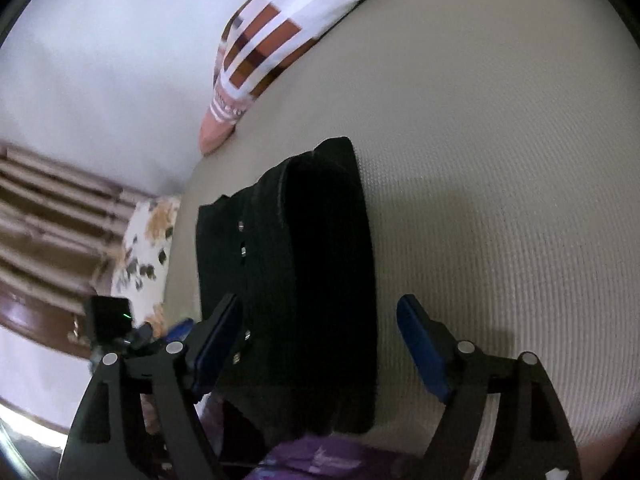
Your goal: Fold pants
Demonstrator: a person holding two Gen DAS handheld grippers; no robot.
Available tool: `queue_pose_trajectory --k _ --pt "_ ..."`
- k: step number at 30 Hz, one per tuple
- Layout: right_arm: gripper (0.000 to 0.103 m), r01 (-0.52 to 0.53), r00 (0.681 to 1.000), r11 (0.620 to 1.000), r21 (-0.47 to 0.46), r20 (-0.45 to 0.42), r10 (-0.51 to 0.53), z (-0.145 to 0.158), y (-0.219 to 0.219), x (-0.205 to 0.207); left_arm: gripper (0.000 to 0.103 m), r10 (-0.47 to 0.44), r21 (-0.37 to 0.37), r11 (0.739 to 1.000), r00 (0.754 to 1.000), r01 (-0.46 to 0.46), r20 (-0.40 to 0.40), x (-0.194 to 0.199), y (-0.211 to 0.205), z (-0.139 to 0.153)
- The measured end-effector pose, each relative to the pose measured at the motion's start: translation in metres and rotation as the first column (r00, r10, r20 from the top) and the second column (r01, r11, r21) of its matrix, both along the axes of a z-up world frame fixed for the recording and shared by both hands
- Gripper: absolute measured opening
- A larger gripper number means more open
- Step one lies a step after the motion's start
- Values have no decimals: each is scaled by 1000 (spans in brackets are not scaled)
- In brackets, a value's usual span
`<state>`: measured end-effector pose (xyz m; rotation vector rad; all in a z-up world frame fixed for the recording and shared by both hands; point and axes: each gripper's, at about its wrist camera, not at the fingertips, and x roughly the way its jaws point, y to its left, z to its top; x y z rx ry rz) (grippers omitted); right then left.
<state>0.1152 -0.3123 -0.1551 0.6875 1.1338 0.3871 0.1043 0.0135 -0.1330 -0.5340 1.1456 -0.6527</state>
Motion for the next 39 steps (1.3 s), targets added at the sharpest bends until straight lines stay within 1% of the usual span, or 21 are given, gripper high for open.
queue_pose_trajectory --k 2,3,7,8,10,12,13,14,15,16,17,20,21,24,25,26,29,30,33,37,39 --pt "78 -57 998 998 8 -8 57 -6 2 12 77 -16 -14 1000 1000 16 -25 6 9 -6" --pt "78 -72 997 997 10 2 72 -6 2 14 77 -30 -8 1000 999 30 -32 9 11 -9" --pt "79 -165 986 985 44 2 165 -11 11 30 77 -114 76 990 993 117 -45 24 7 -21" --pt "79 -196 981 979 61 7 196 -12 14 34 77 -125 72 989 991 129 -52 27 6 -24" --pt "80 -242 970 966 92 11 242 -15 17 36 77 -182 36 982 981 184 -63 34 1 -32" --pt "80 -278 961 953 122 20 277 -17 14 38 77 -218 41 974 973 221 -78 43 -7 -41" --pt "79 -295 955 947 128 22 295 -17 13 38 77 -236 31 971 969 238 -66 47 -10 -41" --pt "74 -323 946 940 109 20 323 -17 12 38 77 -255 19 966 966 256 -51 50 -13 -40" --pt "73 -341 940 935 98 19 341 -17 12 39 77 -278 14 960 959 279 -51 54 -17 -41" --pt "73 -349 937 931 106 12 350 -17 11 40 77 -295 35 954 954 297 -51 57 -23 -41" --pt "73 -342 938 932 123 -5 345 -18 9 42 77 -309 60 949 951 310 -33 57 -26 -39" --pt "75 -334 939 933 136 -38 342 -18 8 44 77 -367 205 913 930 353 33 55 -46 -32" --pt "75 -334 939 931 146 -39 342 -19 8 45 77 -388 276 892 920 357 62 52 -54 -30" --pt "75 -331 938 930 160 -55 343 -20 6 48 78 -436 421 835 893 354 114 37 -70 -28" --pt "75 -325 939 932 163 -62 338 -21 7 49 78 -441 442 827 889 348 125 34 -72 -29" --pt "76 -320 940 933 167 -66 334 -21 8 50 79 -443 456 822 887 342 133 32 -73 -29" --pt "77 -327 938 931 163 -64 341 -20 9 50 79 -434 452 828 890 333 139 29 -70 -30" --pt "78 -327 938 931 164 -65 341 -20 10 50 79 -435 455 826 890 332 140 28 -70 -30" --pt "86 -347 931 924 160 -61 360 -19 16 51 79 -439 472 817 888 330 139 26 -73 -31" --pt "102 -375 920 915 149 -57 387 -16 25 54 80 -441 485 812 886 326 142 26 -72 -30" --pt "102 -386 917 913 128 -53 395 -16 29 54 80 -440 490 809 887 323 143 24 -72 -29"
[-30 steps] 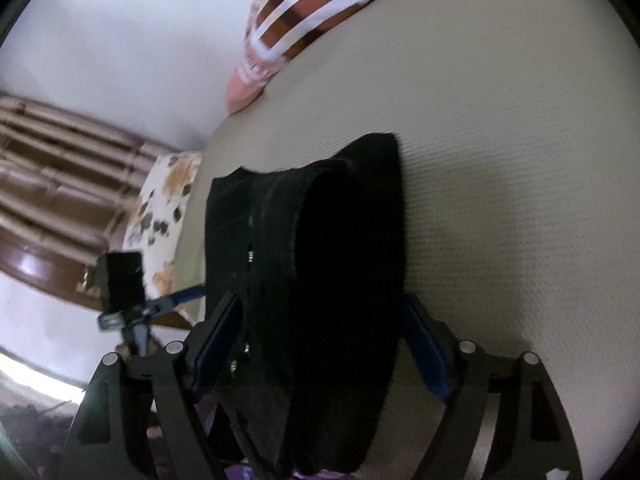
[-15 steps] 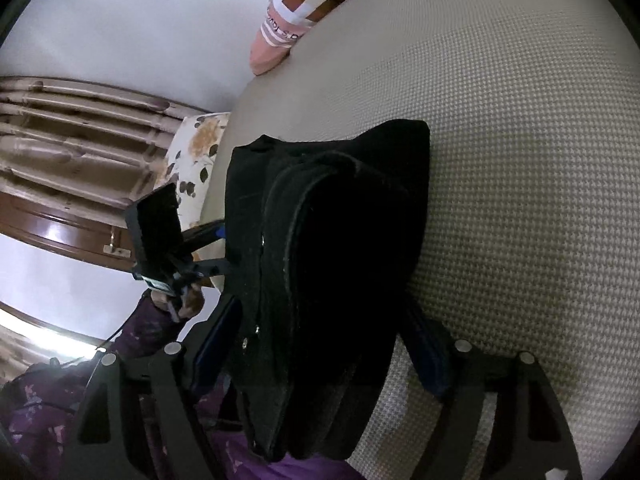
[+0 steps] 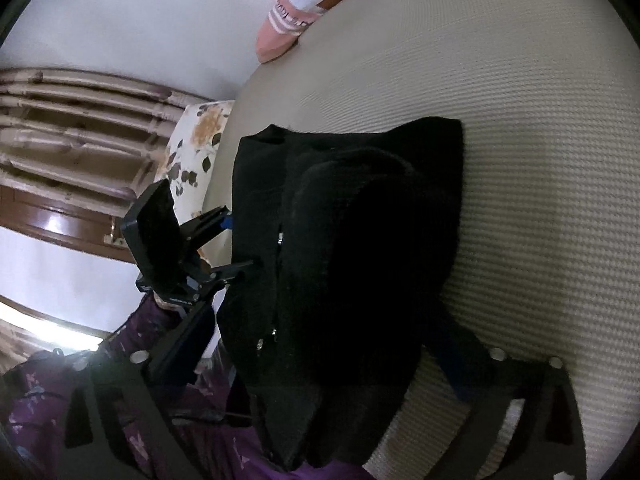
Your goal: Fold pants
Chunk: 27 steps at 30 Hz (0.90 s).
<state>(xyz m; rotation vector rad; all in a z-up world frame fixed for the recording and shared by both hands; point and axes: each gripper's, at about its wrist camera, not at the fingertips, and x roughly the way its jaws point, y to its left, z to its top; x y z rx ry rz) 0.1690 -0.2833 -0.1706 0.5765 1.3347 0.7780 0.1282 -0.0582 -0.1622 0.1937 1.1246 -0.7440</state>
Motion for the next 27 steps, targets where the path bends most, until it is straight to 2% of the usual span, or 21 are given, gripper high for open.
queue_pose_trajectory --k 5,11,20,22,27 --pt "102 14 1000 1000 4 -13 -14 -1 0 3 81 3 20 1000 1000 -3 12 1 -9 4" --pt "103 -8 998 995 -100 64 14 6 17 -3 81 8 35 999 1000 -8 22 0 -11 3" --pt "103 0 995 996 -92 98 9 5 16 -6 87 7 75 997 998 -12 65 -6 -15 3" --pt "102 -7 995 997 -80 96 14 4 14 -5 93 14 89 996 997 -21 78 -5 -15 3" --pt "103 -38 996 998 -51 79 42 2 12 0 95 28 86 996 997 -34 74 -1 -14 0"
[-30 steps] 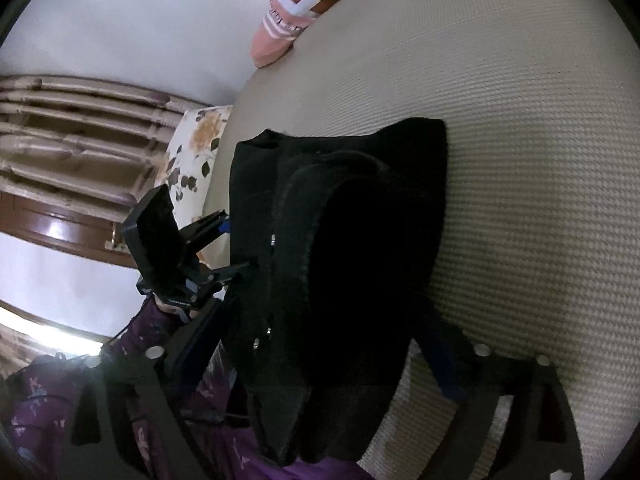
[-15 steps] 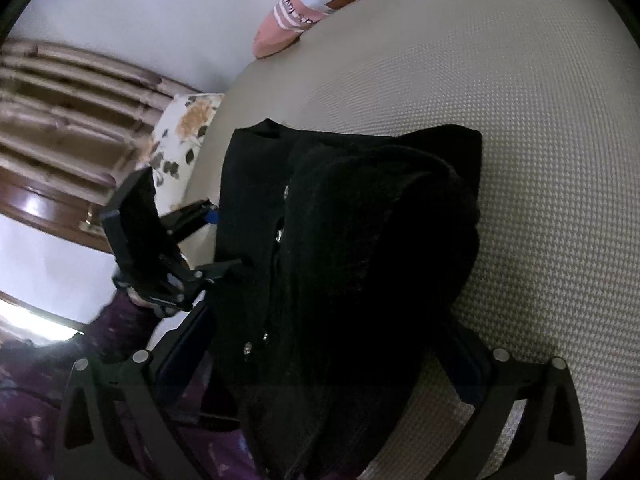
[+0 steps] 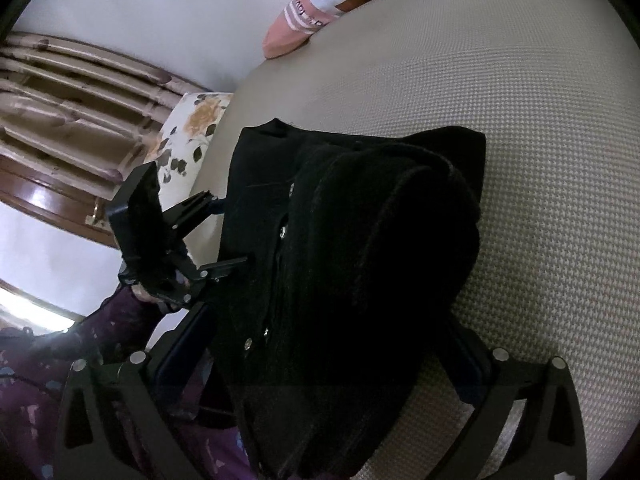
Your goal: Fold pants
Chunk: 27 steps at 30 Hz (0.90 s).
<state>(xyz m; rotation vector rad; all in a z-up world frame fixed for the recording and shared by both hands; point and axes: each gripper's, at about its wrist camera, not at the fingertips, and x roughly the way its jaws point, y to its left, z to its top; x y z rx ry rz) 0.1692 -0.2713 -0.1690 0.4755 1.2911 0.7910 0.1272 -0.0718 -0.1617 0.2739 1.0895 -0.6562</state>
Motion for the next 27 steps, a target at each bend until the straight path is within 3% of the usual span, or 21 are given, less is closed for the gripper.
queue_pose_trajectory --k 3,5,7,9,10,13,18,20,21,23,25,27 --pt "103 47 999 999 22 -18 -47 -1 -3 0 94 -9 -6 1000 1000 9 24 -4 1 0" --pt "103 39 999 999 -28 29 -38 3 6 -4 82 -24 -37 999 1000 24 10 -5 1 1" --pt "100 32 997 996 -82 69 -26 6 15 -7 77 -9 -59 998 1000 9 -8 -3 3 1" --pt "54 41 997 990 -132 66 -33 3 18 -8 70 4 -64 998 1000 -4 -3 -3 4 2" --pt "39 55 998 990 -133 49 -48 -2 16 -6 63 13 -65 998 1000 -13 5 -5 5 5" --pt "38 88 995 991 -105 58 -82 -3 12 -8 48 27 -42 999 999 -25 42 -10 4 10" --pt "39 80 996 994 -78 33 -78 -7 9 -5 48 3 -11 1000 998 -2 63 -11 -1 11" --pt "45 63 998 996 -58 16 -62 -8 10 -2 51 1 -15 1000 999 -1 52 -9 0 10" --pt "46 50 999 997 -52 11 -50 -9 10 -1 58 4 -21 1000 999 -3 42 -8 1 8" --pt "65 29 1000 1000 5 -10 -29 -10 10 1 67 0 -30 1000 1000 0 16 -5 2 4" --pt "70 25 1000 1000 12 2 -25 -10 15 1 76 4 -54 999 1000 -5 -25 -1 3 0" --pt "70 9 999 1000 -28 46 -8 -5 24 -2 77 18 -82 996 999 -22 -47 2 4 -2"
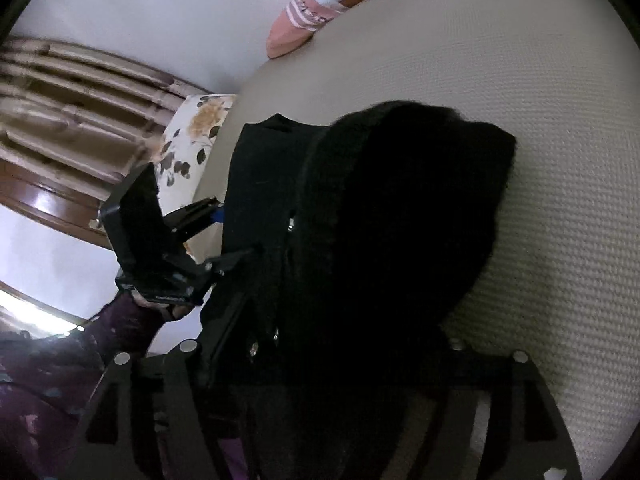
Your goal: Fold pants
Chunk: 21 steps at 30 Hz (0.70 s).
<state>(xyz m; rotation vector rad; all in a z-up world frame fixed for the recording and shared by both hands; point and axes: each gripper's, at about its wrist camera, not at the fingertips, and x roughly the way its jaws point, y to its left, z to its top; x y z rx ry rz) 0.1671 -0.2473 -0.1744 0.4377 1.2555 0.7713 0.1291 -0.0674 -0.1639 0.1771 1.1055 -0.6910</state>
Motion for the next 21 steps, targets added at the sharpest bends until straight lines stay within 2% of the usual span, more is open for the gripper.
queue_pose_trajectory --k 1,3,4,5,6,7,12,16,21 --pt "68 -8 1000 1000 -26 21 9 2 3 -2 77 -2 6 1000 1000 2 4 -1 -2 0" --pt "53 13 999 998 -63 37 -11 2 1 -5 69 -6 16 1000 1000 6 31 -5 -5 3" --pt "41 36 999 997 -62 30 -34 0 -4 -5 61 -4 23 1000 999 3 54 -9 -6 6" --pt "39 63 998 998 -29 11 -63 -2 -10 -5 55 1 31 1000 997 -4 76 -11 -7 9" --pt "38 91 996 996 -1 5 -91 -4 -14 -7 42 13 39 999 994 -17 104 -14 -6 14" --pt "37 108 994 994 16 12 -108 -3 -15 -9 35 23 36 999 993 -27 113 -15 -4 16" --pt "33 183 982 969 168 13 -187 0 -19 -23 29 56 27 998 990 -60 131 -25 -1 23" --pt "33 219 975 955 200 -1 -223 -4 -19 -33 25 77 -5 997 990 -77 119 -30 6 29" --pt "32 237 971 946 222 -10 -241 -3 -13 -39 24 96 -2 995 986 -97 134 -38 13 35"
